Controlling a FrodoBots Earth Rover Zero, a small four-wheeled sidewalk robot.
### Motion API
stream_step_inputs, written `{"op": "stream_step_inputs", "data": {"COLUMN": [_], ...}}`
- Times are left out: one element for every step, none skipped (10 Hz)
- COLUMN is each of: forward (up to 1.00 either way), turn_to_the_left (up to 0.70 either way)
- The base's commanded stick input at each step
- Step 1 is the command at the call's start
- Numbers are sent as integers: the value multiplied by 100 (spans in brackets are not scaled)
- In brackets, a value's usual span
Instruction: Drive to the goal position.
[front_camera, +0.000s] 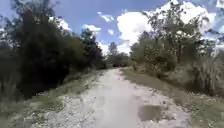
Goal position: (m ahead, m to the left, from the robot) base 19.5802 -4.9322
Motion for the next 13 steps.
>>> {"op": "stream_step_inputs", "data": {"forward": [70,70,70,70,70,70,70,70,70,70,70,70,70], "turn_to_the_left": [0,0,0,0,0,0,0,0,0,0,0,0,0]}}
